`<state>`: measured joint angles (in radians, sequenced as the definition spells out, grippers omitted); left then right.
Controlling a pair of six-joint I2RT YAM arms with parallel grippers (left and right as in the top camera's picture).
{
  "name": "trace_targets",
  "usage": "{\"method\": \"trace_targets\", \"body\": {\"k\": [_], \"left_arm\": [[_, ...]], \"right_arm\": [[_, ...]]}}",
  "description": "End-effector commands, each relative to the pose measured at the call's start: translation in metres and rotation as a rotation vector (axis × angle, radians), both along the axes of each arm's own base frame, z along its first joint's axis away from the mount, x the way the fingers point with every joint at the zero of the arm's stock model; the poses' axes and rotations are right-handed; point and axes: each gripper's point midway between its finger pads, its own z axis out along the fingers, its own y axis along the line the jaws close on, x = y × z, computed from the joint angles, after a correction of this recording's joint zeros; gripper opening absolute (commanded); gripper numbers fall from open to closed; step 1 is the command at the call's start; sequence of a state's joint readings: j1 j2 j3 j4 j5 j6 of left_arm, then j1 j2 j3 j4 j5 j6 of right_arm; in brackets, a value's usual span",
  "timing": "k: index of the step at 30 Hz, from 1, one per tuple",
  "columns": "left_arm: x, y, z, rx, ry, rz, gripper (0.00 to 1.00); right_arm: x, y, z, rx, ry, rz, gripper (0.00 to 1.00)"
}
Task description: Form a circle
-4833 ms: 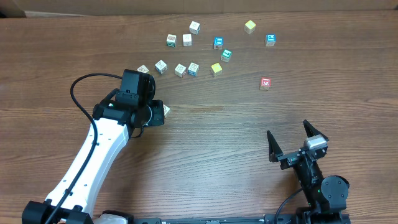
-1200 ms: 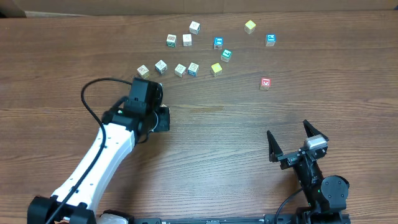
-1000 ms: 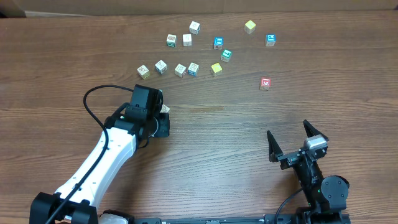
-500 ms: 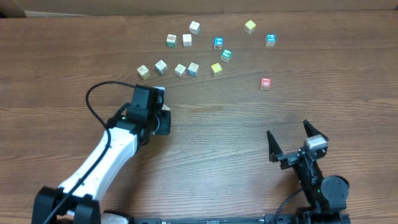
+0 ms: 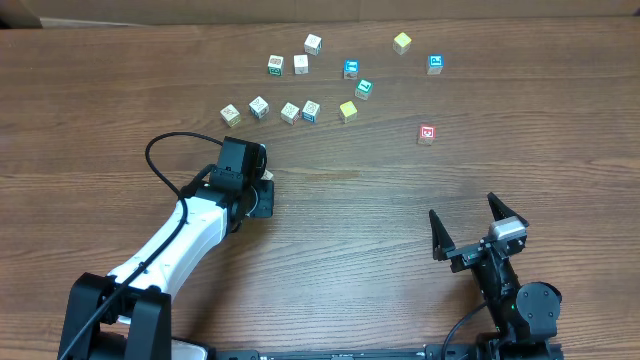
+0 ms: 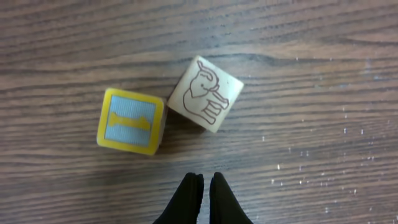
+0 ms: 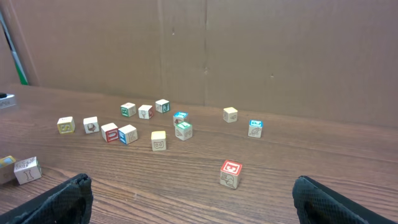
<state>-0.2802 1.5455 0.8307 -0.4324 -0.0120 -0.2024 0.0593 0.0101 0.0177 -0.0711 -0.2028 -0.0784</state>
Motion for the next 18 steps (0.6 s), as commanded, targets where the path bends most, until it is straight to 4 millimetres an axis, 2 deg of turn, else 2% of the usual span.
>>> {"method": "trace_targets", "body": {"k": [1,6,18], "left_arm": [[-0.002,0.003,-0.011,0.033,0.017,-0.014,0.04],[-0.003,0.005,-0.018,0.048,0.031,-0.009,0.04],[0.003,0.016,-0.016,0.091,0.006,0.058,0.04]], "right_arm": [[0.000,0.000,-0.002,-0.001,-0.003,-0.002,1.00],[0.000,0.000,-0.002,-0.001,-0.003,-0.002,1.00],[0.000,0.000,-0.002,-0.001,-0.003,-0.002,1.00]]}}
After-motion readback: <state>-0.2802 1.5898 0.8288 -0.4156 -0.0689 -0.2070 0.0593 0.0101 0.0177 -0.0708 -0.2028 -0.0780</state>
